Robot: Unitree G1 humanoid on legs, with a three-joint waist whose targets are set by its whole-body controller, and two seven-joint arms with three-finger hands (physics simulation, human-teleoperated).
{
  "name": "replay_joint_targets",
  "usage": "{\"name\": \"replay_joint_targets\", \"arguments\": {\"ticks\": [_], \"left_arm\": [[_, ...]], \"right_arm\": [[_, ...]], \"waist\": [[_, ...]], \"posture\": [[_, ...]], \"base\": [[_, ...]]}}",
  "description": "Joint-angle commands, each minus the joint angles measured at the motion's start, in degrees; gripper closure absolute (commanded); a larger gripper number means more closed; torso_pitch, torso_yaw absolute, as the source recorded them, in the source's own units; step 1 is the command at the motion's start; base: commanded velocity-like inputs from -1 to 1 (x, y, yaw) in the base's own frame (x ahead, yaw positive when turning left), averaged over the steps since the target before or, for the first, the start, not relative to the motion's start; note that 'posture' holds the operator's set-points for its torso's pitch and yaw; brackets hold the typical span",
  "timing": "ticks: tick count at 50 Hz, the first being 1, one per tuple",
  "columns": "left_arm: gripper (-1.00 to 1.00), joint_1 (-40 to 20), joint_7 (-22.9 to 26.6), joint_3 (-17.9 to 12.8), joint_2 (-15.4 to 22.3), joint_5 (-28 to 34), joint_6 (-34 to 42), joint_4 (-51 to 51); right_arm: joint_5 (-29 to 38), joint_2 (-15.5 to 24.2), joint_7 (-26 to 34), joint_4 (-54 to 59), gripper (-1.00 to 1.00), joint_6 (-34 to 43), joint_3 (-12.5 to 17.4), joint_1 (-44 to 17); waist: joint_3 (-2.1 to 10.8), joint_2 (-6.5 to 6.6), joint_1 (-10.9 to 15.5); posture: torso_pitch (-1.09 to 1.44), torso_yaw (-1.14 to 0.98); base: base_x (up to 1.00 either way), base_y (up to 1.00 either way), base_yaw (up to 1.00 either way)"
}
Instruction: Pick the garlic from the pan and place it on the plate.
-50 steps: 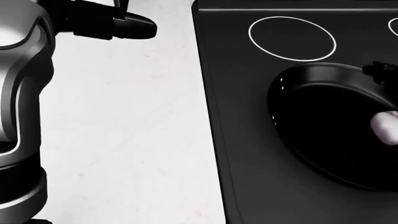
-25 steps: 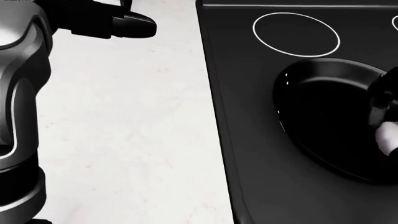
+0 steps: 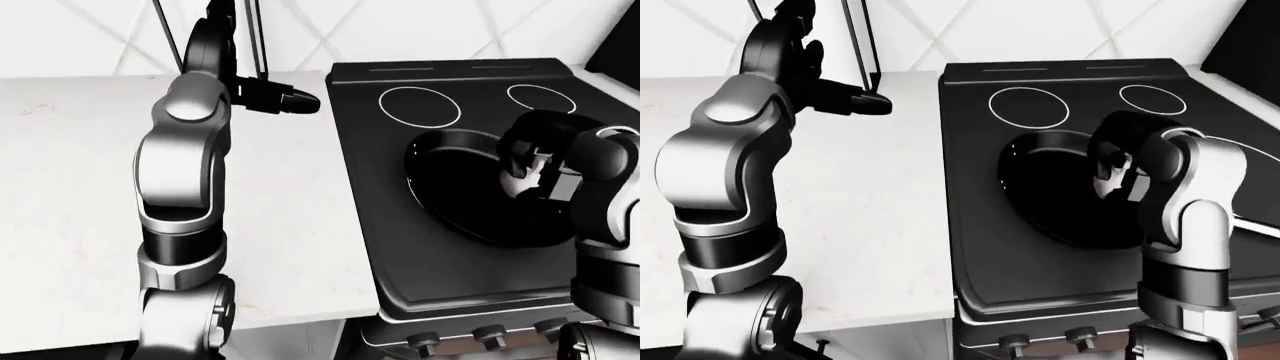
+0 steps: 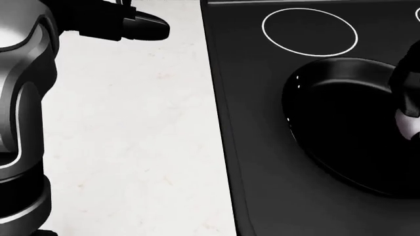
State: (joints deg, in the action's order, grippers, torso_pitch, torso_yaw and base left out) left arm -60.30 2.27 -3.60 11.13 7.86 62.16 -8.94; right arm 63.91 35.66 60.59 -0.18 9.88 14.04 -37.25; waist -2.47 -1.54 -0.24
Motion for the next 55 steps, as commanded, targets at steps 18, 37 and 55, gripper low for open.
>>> {"name": "replay_joint_targets", "arguments": {"ticks": [18,37,55], "left_arm": [[-1.00,-1.62,-0.08,-0.51,0.42,0.45,-1.62,-2.06],[-1.00,-1.77,-0.14,-0.16,0.13,0.84,-1.90,-1.62],[-1.00,-1.77,0.03,-0.47,0.49,0.67,-1.44,-2.23]], "right_arm": [[-1.26,3.57,5.17,-3.57,1.00,3.58,0.52,-10.64],[-10.61,4.51,6.41,-5.93,1.00,16.35,1.39,-15.35],[-24.70,4.57,-3.61,-4.40,1.00,38.14,1.97,-21.48]], "waist": [[1.17,-0.28,-0.22],[0.85,-0.29,-0.14],[1.13,-0.27,0.21]], "posture": [[0.00,0.00],[0.00,0.00],[0.00,0.00]], "base": [[0.00,0.00,0.00],[0.00,0.00,0.00],[0.00,0.00,0.00]]}}
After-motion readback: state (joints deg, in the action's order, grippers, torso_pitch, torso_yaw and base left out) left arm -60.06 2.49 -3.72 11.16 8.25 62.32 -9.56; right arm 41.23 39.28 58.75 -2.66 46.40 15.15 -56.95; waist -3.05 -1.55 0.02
